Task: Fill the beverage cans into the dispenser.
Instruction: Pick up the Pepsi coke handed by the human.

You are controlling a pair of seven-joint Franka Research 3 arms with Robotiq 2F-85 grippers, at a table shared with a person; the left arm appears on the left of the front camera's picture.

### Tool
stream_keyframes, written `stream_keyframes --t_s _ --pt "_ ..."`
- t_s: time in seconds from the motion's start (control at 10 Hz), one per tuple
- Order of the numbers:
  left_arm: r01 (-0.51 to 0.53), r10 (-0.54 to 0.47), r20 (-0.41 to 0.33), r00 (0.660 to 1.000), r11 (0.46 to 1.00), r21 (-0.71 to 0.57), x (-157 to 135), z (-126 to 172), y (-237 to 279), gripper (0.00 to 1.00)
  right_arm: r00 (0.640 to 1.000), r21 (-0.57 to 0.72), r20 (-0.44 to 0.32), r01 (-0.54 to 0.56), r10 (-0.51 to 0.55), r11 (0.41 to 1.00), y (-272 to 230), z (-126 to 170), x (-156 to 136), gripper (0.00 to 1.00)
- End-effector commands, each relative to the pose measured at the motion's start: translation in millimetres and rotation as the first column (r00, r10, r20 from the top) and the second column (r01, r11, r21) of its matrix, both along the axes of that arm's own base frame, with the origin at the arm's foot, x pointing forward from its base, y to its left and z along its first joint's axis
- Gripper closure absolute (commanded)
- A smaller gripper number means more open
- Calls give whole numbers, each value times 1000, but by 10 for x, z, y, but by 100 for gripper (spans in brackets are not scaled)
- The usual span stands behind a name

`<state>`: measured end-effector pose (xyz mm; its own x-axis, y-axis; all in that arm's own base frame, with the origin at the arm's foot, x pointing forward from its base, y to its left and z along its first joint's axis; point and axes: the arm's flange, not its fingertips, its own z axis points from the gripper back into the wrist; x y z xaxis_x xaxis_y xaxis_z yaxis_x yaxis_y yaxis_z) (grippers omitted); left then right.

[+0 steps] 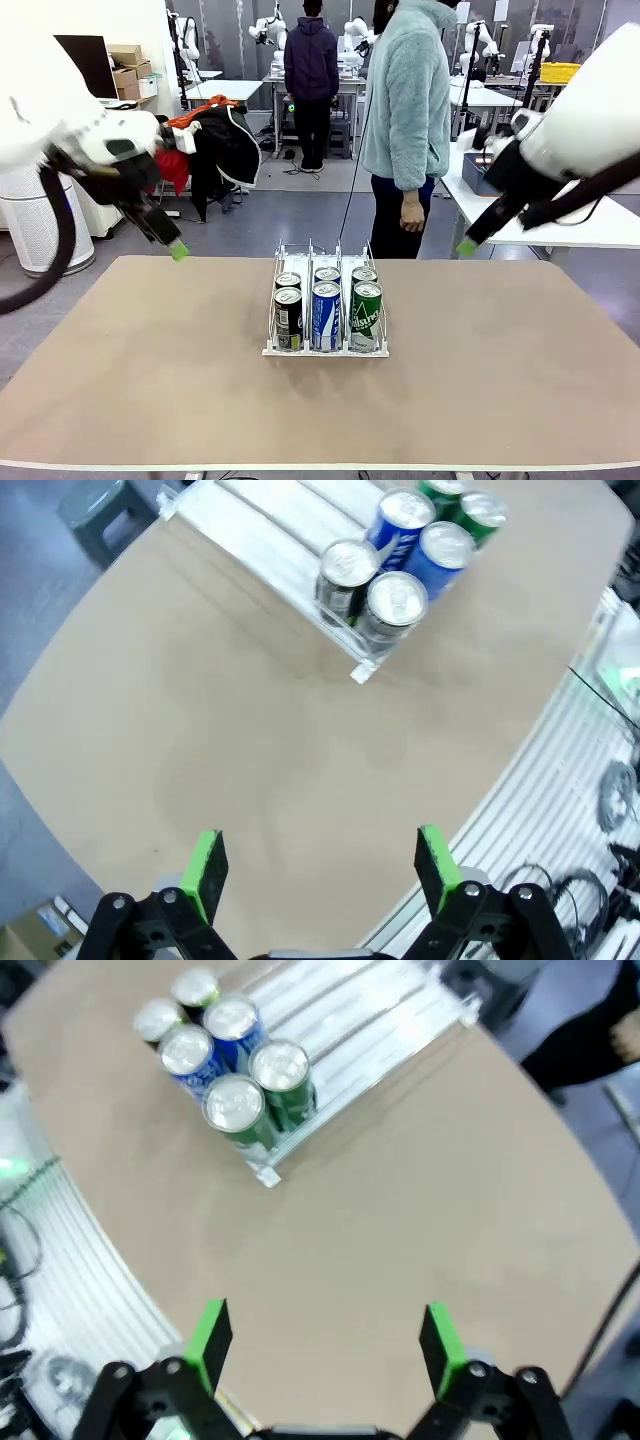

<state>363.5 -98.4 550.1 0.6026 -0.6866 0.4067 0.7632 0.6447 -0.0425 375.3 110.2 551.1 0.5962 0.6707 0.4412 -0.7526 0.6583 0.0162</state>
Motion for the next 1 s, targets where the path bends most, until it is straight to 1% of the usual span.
stream_keyframes --t_s 0.0,0.1,0.2,0.3,0.4,0.8,0.9 --pt "109 -109 -11 994 994 -25 32 397 191 0 992 110 -74 -95 103 989 -205 347 26 0" --pt "90 -90 11 996 995 -35 48 589 262 0 988 119 -84 -122 133 985 -301 544 22 0" --pt "76 -75 32 997 997 -13 67 714 279 0 988 116 -74 -128 137 985 -384 699 33 0" --pt "41 -40 78 996 999 -10 65 720 236 0 993 172 -57 -91 103 981 -426 740 48 0" --pt "79 -78 32 996 997 -15 -31 720 268 0 992 108 -52 -112 118 988 -343 664 -71 0" --pt "79 -78 32 996 997 -15 -31 720 268 0 992 108 -52 -112 118 988 -343 664 -71 0" --pt "70 -70 39 997 998 3 -17 755 240 0 992 98 -68 -96 103 991 -332 705 -85 0"
